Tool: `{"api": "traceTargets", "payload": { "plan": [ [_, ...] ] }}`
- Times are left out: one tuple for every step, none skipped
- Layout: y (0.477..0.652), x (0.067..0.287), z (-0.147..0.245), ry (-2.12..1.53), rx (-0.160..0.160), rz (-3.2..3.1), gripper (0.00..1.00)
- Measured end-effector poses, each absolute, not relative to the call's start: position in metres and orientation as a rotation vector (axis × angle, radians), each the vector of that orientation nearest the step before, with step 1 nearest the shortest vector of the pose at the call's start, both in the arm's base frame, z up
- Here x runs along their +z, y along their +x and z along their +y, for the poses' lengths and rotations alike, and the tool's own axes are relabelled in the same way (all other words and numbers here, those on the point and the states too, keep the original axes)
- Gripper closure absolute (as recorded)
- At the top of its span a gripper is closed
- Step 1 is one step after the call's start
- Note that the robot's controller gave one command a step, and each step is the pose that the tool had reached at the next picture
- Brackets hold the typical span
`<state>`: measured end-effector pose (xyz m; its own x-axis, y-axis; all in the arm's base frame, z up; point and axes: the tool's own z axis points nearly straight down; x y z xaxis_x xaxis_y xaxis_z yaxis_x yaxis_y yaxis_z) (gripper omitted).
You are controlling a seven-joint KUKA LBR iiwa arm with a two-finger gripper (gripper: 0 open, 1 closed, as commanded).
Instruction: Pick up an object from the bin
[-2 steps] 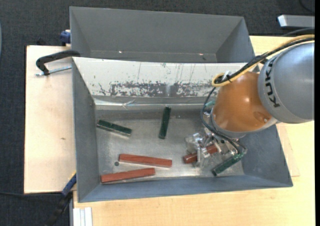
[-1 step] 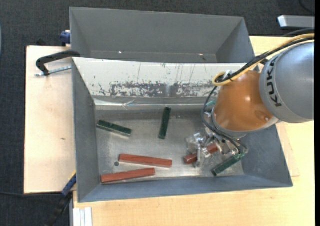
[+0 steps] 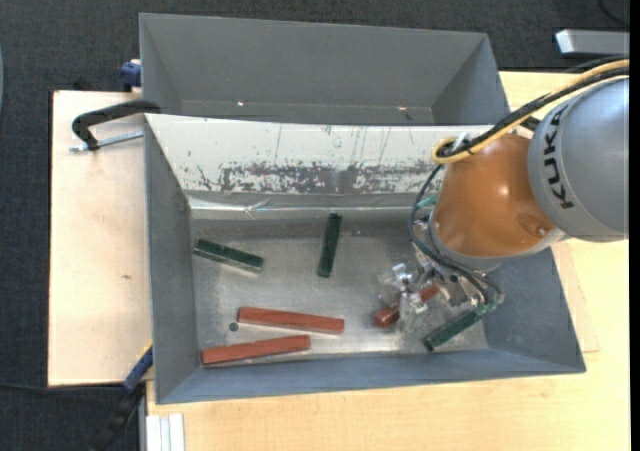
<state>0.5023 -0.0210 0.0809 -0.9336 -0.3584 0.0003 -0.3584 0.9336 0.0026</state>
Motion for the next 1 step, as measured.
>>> {"api": "traceTargets", "payload": {
  "plan": [
    [0.5027,0.1029,-0.0214,0.572,-0.002,-3.090,1.00]
  ]
}}
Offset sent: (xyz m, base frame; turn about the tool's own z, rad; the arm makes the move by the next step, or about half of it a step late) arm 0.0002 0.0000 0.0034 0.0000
